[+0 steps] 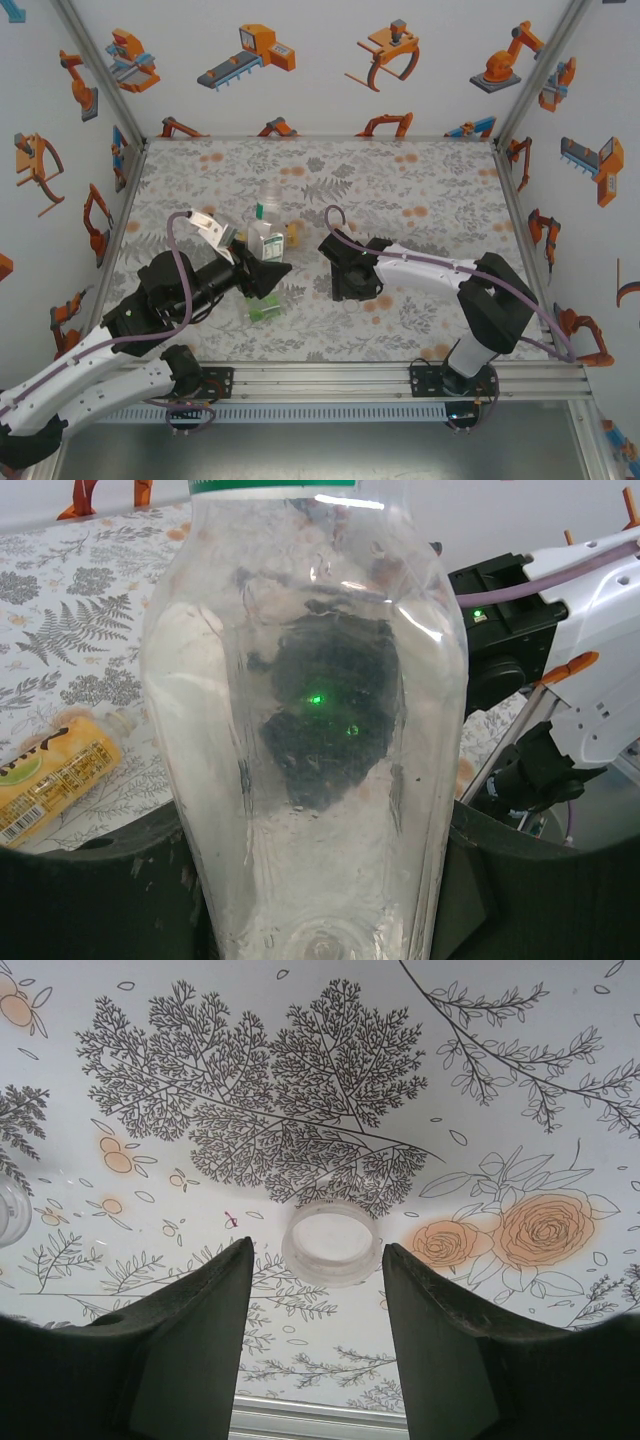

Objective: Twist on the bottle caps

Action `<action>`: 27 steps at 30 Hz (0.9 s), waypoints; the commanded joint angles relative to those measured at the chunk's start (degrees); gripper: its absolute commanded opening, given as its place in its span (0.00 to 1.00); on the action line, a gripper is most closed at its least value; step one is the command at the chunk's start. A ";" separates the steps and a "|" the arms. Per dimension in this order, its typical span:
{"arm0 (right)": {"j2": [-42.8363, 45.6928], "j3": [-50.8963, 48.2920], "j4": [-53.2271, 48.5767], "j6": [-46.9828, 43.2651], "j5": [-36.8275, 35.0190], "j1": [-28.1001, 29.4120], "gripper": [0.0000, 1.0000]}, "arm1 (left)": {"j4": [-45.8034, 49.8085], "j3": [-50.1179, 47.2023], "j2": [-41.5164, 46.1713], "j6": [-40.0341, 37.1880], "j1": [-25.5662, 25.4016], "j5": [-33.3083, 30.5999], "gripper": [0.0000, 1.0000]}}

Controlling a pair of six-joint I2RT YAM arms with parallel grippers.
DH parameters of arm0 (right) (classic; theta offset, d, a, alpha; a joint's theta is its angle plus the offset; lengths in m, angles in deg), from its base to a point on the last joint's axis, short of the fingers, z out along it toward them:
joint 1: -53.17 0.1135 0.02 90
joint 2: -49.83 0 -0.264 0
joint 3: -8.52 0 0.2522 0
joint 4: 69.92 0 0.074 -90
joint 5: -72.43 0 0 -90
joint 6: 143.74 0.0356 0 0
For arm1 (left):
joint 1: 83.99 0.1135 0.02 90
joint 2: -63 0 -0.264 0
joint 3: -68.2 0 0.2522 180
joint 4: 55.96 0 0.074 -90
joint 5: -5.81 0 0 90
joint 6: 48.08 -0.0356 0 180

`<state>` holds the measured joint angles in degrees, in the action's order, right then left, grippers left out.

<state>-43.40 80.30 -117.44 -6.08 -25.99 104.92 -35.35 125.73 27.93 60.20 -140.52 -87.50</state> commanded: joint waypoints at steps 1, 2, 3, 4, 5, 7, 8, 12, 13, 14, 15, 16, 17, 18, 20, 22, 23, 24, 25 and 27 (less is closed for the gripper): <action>-1.19 -0.34 0.39 0.92 0.25 0.20 0.51 | -2.49 -0.32 0.00 0.90 0.37 1.15 0.01; -1.38 -0.41 0.44 0.92 0.46 0.20 0.51 | -2.62 -0.26 -0.07 0.92 0.41 1.42 0.01; -1.58 -0.46 0.60 0.91 0.53 0.21 0.51 | -2.68 -0.27 -0.21 0.94 0.46 1.64 0.01; -1.73 -0.57 0.73 0.98 0.68 0.20 0.51 | -2.72 -0.19 -0.34 0.96 0.46 1.72 0.01; -1.86 -0.63 0.76 1.08 0.68 0.20 0.51 | -2.68 -0.17 -0.52 0.99 0.46 1.95 0.01; -2.04 -0.80 0.72 1.11 0.70 0.20 0.51 | -2.73 -0.08 -0.81 1.05 0.46 2.01 0.01; -2.06 -0.88 0.77 1.18 0.74 0.20 0.51 | -2.83 -0.04 -1.00 1.05 0.54 2.09 0.01; -2.27 -1.59 1.23 1.32 0.74 0.19 0.51 | -3.25 0.08 -1.48 1.05 0.60 2.29 0.01; -2.39 -1.81 1.32 1.45 0.79 0.20 0.51 | -3.26 0.13 -1.59 1.05 0.68 2.43 0.01; -2.50 -1.95 1.50 1.39 0.79 0.19 0.51 | -3.26 0.20 -1.74 1.05 0.63 2.50 0.01; -2.61 -2.16 1.76 1.48 0.88 0.22 0.51 | -3.25 0.20 -1.75 1.05 0.63 2.55 0.01; -2.73 -2.38 1.92 1.58 1.02 0.19 0.51 | -3.32 0.33 -1.76 1.05 0.71 2.55 0.01; -2.83 -2.57 2.10 1.70 1.05 0.15 0.51 | -3.29 0.27 -1.80 1.12 0.72 2.59 0.01; -2.91 -2.78 2.21 1.73 1.04 0.22 0.51 | -3.31 0.27 -1.75 1.22 0.72 2.55 0.01; -3.01 -3.28 2.70 2.14 1.13 0.20 0.49 | -3.19 0.27 -1.75 1.26 0.72 2.67 0.01; -3.01 -3.93 3.63 2.41 1.51 0.14 0.46 | -3.14 0.26 -1.61 1.32 0.72 2.55 0.01; -3.17 -4.27 4.22 2.52 1.98 0.04 0.43 | -3.13 0.26 -1.66 1.31 0.73 2.37 0.01; -3.23 -4.45 4.68 2.74 2.37 -0.01 0.39 | -3.09 0.26 -1.46 1.32 0.80 2.27 0.01; -3.27 -4.62 5.14 2.91 2.65 -0.07 0.37 | -3.10 0.27 -1.46 1.19 0.81 2.12 0.01; -3.19 -4.68 6.01 3.17 3.14 -0.15 0.34 | -3.12 0.35 -1.33 0.96 0.81 1.83 0.01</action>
<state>-45.78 77.61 -113.72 -4.46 -24.29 104.92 -36.44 125.73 26.03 60.64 -140.13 -85.75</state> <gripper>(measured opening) 0.354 0.555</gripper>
